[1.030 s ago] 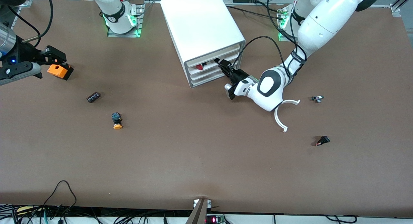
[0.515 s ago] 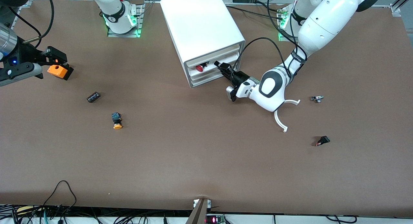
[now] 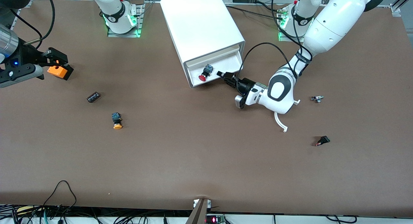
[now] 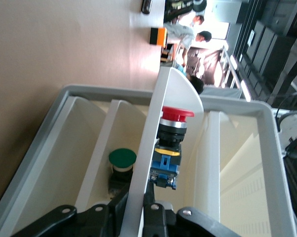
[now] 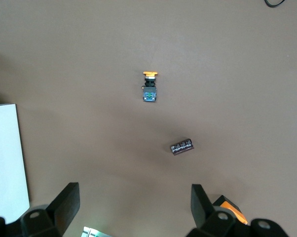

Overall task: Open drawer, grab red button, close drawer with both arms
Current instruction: 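Withdraw the left gripper while the right gripper reaches into the drawer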

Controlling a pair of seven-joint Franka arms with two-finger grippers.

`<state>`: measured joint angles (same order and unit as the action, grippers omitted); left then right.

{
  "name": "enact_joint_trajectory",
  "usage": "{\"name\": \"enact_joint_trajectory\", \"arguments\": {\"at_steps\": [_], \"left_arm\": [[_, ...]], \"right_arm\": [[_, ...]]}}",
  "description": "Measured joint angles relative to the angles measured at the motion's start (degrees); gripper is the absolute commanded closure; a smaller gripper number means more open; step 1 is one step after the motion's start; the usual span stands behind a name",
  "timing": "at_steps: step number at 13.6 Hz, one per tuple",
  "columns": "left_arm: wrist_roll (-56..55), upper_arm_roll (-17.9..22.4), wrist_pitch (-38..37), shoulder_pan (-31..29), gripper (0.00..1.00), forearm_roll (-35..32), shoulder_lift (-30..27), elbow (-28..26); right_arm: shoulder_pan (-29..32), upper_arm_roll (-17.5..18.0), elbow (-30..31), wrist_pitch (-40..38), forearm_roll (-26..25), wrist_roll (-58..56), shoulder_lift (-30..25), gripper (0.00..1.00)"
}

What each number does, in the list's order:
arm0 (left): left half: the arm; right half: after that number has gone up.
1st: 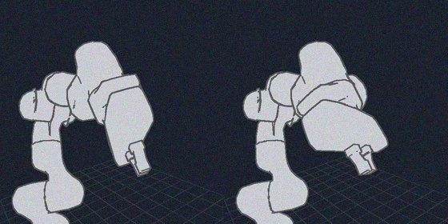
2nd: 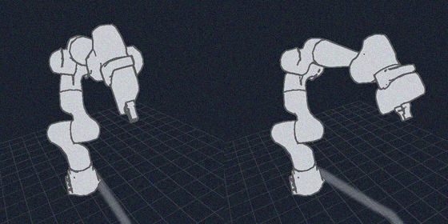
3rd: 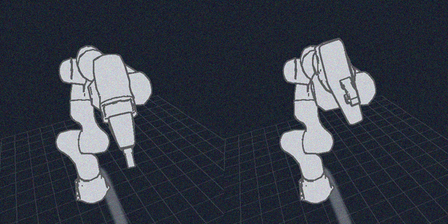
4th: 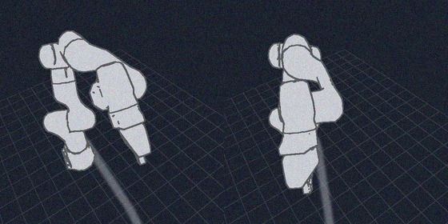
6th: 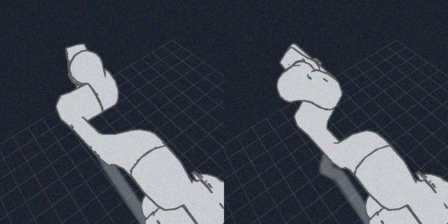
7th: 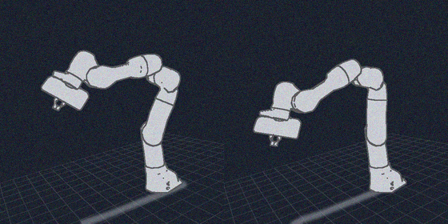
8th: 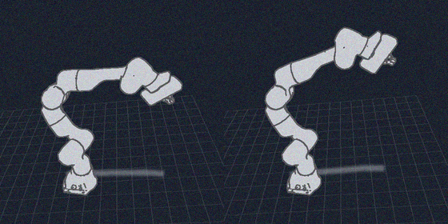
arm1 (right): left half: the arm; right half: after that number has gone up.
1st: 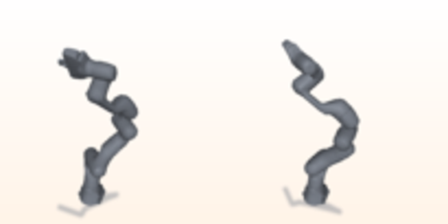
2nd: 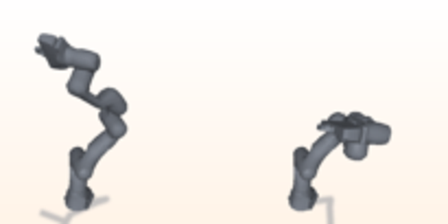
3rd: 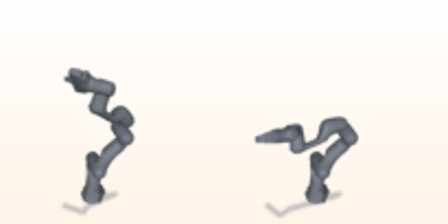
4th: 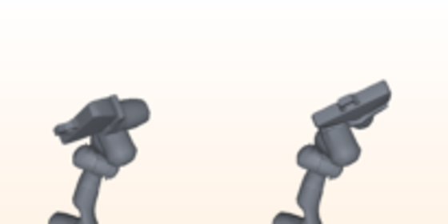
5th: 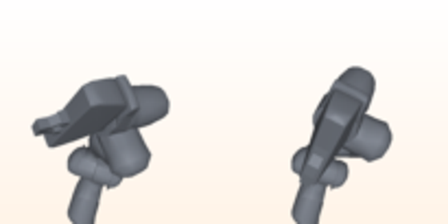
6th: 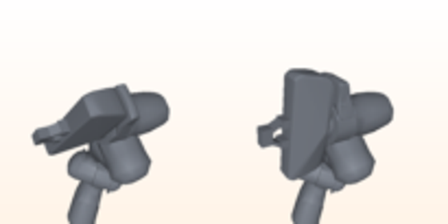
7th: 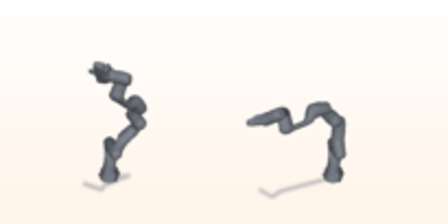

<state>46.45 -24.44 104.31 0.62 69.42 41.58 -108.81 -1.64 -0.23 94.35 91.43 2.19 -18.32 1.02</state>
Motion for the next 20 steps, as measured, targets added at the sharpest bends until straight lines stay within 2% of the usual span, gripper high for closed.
{"name": "enact_joint_trajectory", "arguments": {"at_steps": [5, 11, 12, 13, 17, 18, 20], "left_arm": [[0.01, -0.23, 2.92, -0.83, 0.87, 4.60, -0.48, -2.17], [-0.83, -0.27, 5.93, -4.01, 0.89, 5.79, -2.19, -3.45], [-1.61, -0.34, 6.68, -4.00, 0.81, 5.80, -3.21, -3.99], [-2.54, -0.46, 7.39, -3.98, 0.01, 5.80, -4.21, -4.36], [-11.31, -0.25, 9.65, -4.01, 0.00, 5.60, -6.93, -5.10], [-16.50, -0.20, 9.75, -4.03, 0.00, 3.74, -8.46, -5.15], [-28.25, -0.20, 9.87, -4.04, 0.00, -4.58, -12.96, -5.25]], "right_arm": [[-0.04, 0.05, -0.34, 1.31, 3.21, 0.00, 1.61, 0.00], [-3.59, 0.38, -7.70, 1.83, 3.74, 2.94, 7.61, 0.00], [-4.27, 0.40, -7.87, 1.83, 3.74, 4.12, 7.84, 0.00], [-5.13, 0.42, -7.92, 1.83, 3.76, 5.94, 7.94, 0.00], [-11.15, 0.57, -7.99, 1.99, 3.82, 17.42, 9.07, 0.00], [-12.99, 0.63, -8.01, 2.51, 3.82, 20.71, 9.46, 0.00], [-16.10, 0.71, -8.05, 3.59, 3.82, 26.48, 10.56, 0.00]]}}
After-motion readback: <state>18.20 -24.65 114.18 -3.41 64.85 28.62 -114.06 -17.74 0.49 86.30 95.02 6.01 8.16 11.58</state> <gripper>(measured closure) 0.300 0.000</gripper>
